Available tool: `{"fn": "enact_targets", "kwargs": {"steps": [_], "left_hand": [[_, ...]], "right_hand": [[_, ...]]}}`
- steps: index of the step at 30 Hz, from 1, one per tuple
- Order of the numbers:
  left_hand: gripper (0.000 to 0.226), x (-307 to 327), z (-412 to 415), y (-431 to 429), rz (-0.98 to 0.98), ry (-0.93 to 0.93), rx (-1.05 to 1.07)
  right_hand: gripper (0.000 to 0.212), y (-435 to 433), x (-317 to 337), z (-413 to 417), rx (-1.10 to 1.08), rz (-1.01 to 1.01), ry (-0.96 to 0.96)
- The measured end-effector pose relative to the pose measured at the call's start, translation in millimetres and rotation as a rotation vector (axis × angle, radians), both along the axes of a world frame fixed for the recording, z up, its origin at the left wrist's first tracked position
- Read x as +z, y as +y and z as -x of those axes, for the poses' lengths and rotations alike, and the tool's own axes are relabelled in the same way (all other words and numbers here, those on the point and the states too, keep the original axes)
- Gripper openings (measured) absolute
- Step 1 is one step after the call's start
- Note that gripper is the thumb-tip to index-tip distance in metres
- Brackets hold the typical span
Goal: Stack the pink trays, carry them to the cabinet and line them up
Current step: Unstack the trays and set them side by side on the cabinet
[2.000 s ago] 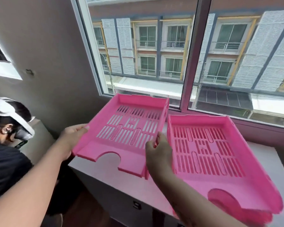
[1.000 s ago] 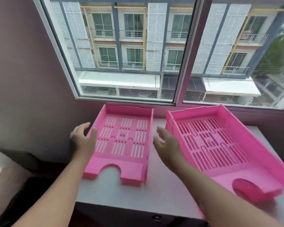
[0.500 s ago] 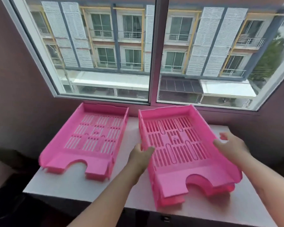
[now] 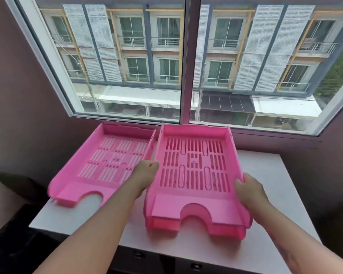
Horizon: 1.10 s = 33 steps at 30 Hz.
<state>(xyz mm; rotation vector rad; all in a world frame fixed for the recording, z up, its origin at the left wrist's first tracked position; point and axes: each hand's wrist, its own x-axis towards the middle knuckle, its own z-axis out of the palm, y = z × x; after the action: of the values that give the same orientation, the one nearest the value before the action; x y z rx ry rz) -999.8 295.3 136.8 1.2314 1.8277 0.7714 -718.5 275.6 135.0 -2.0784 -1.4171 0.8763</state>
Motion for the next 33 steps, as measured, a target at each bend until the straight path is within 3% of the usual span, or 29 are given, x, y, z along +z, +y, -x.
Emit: {"fn": "enact_targets", "kwargs": {"steps": [7, 13, 19, 26, 33], "left_hand": [[0.040, 1.5, 23.2, 19.9, -0.032, 0.116, -0.023], [0.045, 11.7, 9.3, 18.0, -0.122, 0.159, -0.029], [0.046, 35.5, -67.0, 18.0, -0.195, 0.119, -0.109], [0.044, 25.1, -192.0, 0.6, -0.151, 0.071, -0.174], [0.039, -7.6, -242.1, -12.9, -0.057, 0.341, -0.147]], "right_hand": [[0.018, 3.0, -3.1, 32.8, -0.055, -0.014, 0.015], [0.024, 4.6, 13.4, 14.7, -0.053, -0.050, 0.039], [0.023, -6.2, 35.4, -63.3, -0.103, -0.092, -0.025], [0.021, -32.8, 37.5, -186.5, -0.170, -0.118, -0.061], [0.024, -38.4, 11.8, -232.0, -0.132, -0.046, 0.000]]}}
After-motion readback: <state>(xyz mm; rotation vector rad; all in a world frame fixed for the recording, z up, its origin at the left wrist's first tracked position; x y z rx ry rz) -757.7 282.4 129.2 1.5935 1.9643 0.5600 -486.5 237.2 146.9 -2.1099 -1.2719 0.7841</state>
